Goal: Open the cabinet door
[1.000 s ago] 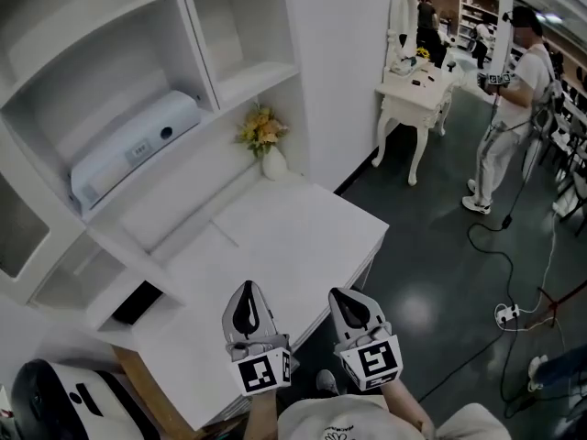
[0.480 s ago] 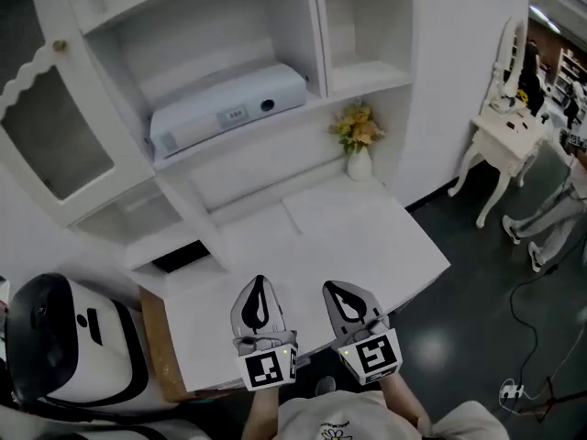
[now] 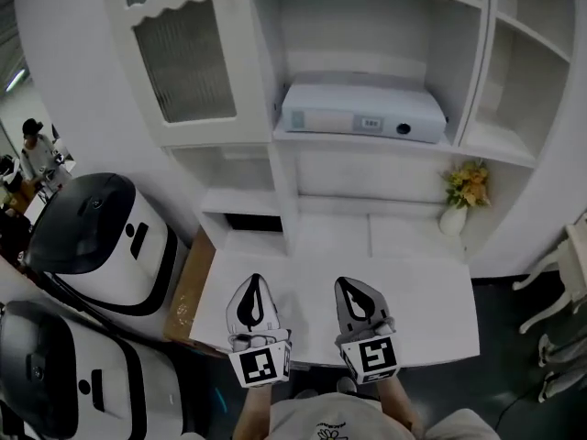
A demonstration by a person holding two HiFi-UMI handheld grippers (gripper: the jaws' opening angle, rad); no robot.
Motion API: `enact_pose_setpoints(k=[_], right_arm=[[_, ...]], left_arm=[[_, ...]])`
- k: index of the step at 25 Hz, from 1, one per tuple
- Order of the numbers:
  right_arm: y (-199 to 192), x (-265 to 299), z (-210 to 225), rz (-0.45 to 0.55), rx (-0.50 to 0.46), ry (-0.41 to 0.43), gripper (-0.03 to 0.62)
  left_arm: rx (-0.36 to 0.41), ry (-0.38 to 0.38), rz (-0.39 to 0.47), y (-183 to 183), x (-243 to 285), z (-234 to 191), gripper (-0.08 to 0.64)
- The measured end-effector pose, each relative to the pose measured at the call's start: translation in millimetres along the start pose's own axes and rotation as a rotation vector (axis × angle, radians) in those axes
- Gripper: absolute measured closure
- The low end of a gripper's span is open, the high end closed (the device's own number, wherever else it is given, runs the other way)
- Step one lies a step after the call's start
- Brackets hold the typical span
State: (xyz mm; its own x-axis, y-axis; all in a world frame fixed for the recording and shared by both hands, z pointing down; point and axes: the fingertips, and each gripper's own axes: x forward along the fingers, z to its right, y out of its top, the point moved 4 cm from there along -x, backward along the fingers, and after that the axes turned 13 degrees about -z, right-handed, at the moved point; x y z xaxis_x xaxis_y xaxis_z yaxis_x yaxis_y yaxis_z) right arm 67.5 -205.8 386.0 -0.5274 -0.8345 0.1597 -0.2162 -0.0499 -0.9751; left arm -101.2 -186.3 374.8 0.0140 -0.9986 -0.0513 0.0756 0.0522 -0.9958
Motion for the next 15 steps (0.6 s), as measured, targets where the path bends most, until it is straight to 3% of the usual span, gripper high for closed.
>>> enact_pose_setpoints(k=[8,15], right_arm=[[0,15,3,0.013,-0.043,0.112,0.592],[-5,18,8,0.007,-0.014,0.162,0.592]], left_arm=[[-0.009,0.179,-0.019,2,-20,-12,0.554],[-0.014,0.237,-0.032,3,-29,-10,0.554]])
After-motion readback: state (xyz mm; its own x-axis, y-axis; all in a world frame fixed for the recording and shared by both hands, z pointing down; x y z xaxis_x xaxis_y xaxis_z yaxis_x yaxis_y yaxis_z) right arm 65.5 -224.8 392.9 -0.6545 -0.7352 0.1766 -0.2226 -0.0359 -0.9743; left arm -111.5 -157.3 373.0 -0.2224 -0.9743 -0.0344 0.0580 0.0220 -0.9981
